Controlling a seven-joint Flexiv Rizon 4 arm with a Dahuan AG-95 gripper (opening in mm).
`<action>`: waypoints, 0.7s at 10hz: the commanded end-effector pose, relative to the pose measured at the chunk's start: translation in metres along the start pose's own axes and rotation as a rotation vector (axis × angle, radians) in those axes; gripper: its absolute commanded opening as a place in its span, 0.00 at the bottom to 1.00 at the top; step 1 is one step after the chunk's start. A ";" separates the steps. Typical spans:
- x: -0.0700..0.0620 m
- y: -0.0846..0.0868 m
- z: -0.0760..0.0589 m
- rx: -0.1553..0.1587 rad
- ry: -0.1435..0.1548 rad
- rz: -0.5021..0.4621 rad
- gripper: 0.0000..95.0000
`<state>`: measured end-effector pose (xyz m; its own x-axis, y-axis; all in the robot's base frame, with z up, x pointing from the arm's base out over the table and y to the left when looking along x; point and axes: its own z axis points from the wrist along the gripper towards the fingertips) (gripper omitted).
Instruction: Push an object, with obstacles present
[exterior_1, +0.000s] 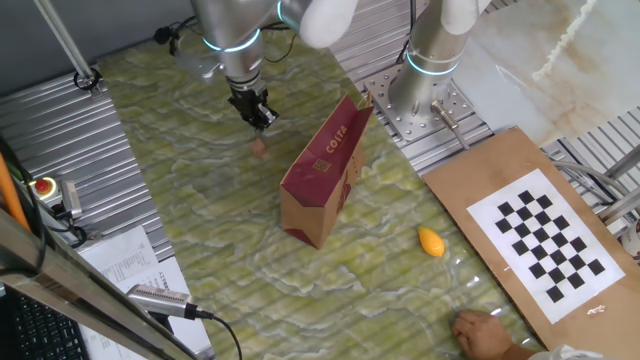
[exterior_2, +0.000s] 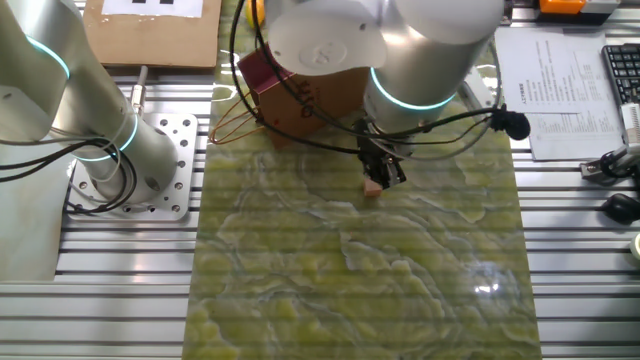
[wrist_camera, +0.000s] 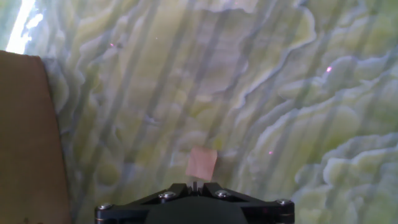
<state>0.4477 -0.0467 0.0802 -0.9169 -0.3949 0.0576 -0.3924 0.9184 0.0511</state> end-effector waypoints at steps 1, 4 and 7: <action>0.000 0.000 0.000 0.000 -0.001 0.002 0.00; 0.007 -0.010 0.012 -0.004 0.006 -0.013 0.00; 0.014 -0.011 0.024 -0.008 0.024 0.009 0.00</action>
<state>0.4384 -0.0615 0.0544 -0.9155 -0.3963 0.0696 -0.3938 0.9180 0.0468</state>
